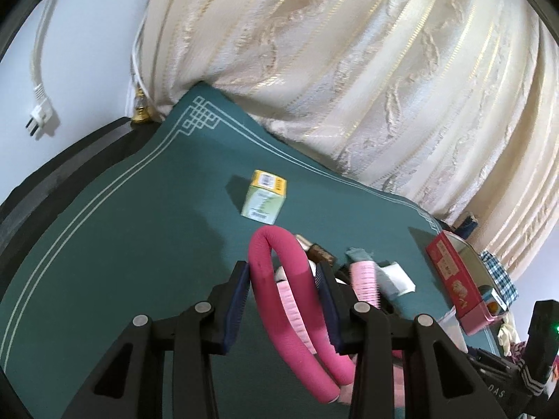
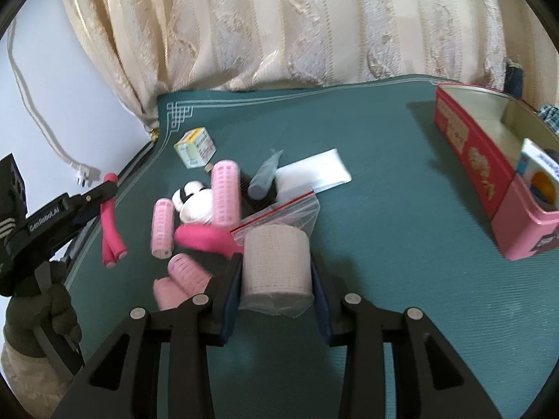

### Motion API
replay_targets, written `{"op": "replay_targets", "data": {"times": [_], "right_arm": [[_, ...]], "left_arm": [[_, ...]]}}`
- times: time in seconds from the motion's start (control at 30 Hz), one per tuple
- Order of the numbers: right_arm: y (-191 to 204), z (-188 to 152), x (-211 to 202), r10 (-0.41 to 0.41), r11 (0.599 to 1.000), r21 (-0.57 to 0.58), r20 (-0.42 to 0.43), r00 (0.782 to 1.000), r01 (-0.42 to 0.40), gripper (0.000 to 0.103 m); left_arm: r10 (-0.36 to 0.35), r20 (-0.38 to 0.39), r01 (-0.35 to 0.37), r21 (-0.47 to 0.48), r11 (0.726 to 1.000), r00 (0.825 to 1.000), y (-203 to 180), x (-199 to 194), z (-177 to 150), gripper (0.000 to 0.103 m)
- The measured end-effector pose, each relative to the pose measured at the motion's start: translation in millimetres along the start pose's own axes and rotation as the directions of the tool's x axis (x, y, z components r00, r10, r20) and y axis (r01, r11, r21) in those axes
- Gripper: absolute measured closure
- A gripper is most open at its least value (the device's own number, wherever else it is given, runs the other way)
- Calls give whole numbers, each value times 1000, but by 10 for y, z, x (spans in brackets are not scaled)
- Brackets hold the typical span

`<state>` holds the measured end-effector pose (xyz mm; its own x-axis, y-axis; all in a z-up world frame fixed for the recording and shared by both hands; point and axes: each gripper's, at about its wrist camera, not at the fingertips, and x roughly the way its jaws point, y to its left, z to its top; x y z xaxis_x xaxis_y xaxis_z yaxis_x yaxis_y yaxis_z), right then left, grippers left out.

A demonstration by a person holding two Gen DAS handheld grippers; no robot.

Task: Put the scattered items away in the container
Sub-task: 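Carry the pink roller and bagged tape roll into the tin box and release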

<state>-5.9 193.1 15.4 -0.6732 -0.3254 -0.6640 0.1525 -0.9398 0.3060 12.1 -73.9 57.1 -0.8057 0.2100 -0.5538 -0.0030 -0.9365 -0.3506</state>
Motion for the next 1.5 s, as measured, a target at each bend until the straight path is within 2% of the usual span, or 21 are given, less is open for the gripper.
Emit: {"op": "replay_targets", "data": {"times": [0.23,0.43,0.67,0.9,1.03,1.1,1.17,1.23,1.33,1.5], "right_arm": [[-312,95,-301,-41,997,65,86,995,36,63],[-690,191,-637,-122,986,130,173,977,100,63],[-1288,343,-795,-205,962,223,193,960,160,63],[-1790,561,-826,-323,922,288,206,924,258,63],[-1895,539,-840,-327,918,309,230,917,250,62],[-1901,520,-831,-324,919,308,234,917,246,59],[-1901,495,-837,-334,918,305,246,910,255,48],[-1922,468,-866,-340,915,314,262,903,254,43],[-1952,452,-929,-372,902,337,294,880,269,41],[-2036,370,-1067,-469,854,406,326,821,326,38]], "left_arm": [[-45,-2,45,66,997,999,-392,-10,22,62],[-97,-15,98,132,986,995,-811,40,24,62],[-132,-43,138,174,975,990,-1182,104,-34,62],[-159,-59,168,226,960,985,-1553,156,-16,62],[-187,-75,200,259,945,979,-1809,216,11,62],[-209,-87,225,275,935,974,-1971,259,25,62],[-227,-99,247,291,925,969,-2125,303,36,62],[-247,-112,270,312,911,962,-2300,349,40,62],[-273,-127,300,343,890,954,-2562,414,46,62],[-316,-162,354,368,860,935,-2933,572,1,62]]}}
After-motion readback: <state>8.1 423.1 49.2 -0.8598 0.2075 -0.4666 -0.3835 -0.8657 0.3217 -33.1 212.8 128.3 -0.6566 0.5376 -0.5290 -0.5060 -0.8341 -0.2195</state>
